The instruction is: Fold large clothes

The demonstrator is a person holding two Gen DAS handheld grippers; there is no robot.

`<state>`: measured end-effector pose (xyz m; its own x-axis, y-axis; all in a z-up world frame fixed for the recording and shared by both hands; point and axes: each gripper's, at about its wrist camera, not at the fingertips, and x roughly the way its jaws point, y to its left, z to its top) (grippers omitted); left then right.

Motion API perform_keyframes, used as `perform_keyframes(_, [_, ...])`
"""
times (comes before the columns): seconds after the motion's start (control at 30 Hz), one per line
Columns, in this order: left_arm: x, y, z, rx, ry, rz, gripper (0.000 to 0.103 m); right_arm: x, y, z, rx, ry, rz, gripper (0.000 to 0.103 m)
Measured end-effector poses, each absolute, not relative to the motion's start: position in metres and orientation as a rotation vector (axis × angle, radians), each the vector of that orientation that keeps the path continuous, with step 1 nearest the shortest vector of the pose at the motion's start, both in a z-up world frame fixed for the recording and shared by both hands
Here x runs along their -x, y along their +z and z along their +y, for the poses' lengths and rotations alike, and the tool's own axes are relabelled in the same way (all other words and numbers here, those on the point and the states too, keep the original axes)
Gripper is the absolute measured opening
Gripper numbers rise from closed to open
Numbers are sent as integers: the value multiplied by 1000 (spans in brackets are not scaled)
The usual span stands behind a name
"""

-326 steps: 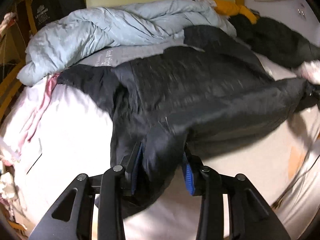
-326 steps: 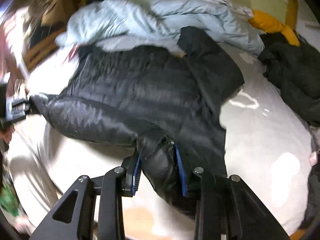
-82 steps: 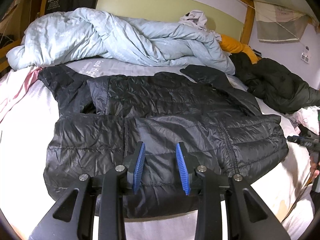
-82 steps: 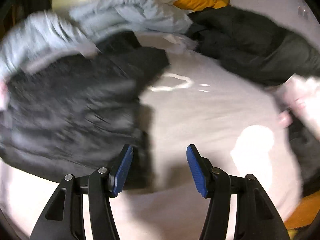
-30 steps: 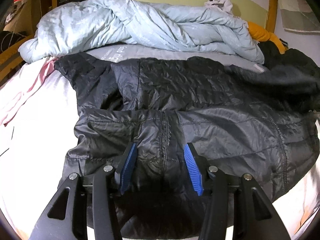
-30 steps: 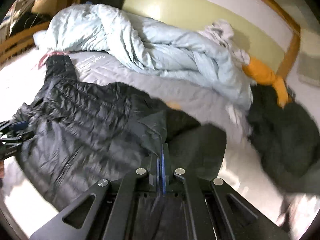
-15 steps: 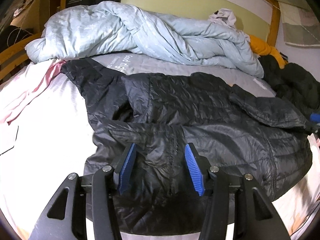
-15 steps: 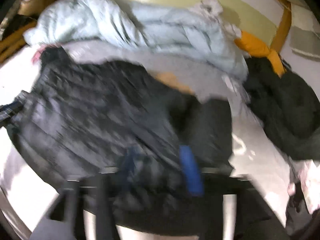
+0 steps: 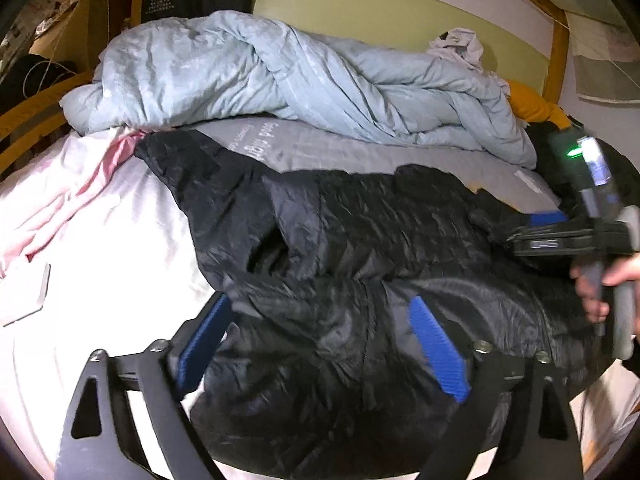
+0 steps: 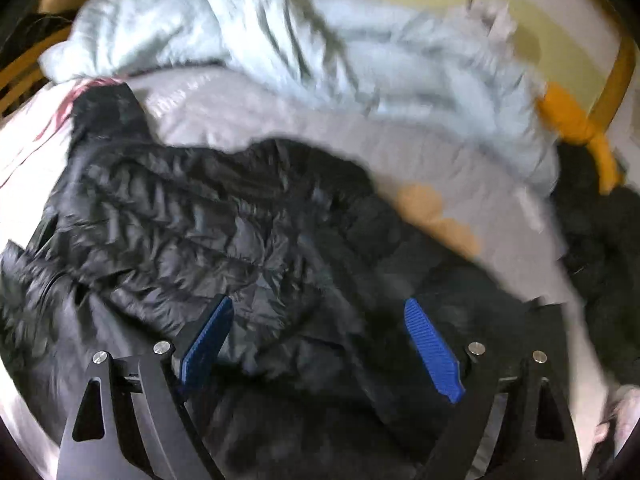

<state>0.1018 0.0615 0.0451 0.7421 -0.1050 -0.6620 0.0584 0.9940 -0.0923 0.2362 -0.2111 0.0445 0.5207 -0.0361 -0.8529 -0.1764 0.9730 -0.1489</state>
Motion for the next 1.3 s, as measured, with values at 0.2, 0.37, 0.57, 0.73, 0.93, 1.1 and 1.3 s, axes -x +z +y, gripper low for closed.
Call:
perform_keyframes(0.2, [-102, 59, 77, 32, -46, 686, 101, -269, 18, -207, 255, 27, 1036, 88])
perform_keyframes(0.37, [-105, 77, 97, 21, -28, 653, 101, -281, 1, -215, 268, -9, 1068, 11])
perform_keyframes(0.57, [-102, 99, 125, 24, 37, 573, 101, -268, 41, -192, 200, 87, 919, 9])
perform_keyframes(0.73, [-109, 92, 152, 103, 99, 625, 101, -244, 100, -136, 128, 284, 794, 9])
perform_keyframes(0.93, [-105, 92, 156, 123, 96, 621, 101, -217, 116, -62, 197, 397, 755, 9])
perform_keyframes(1.1, [-102, 93, 150, 100, 79, 615, 101, -222, 65, -39, 175, 436, 887, 10])
perform_keyframes(1.3, [-103, 88, 148, 100, 68, 619, 101, -203, 42, -60, 13, 516, 969, 70])
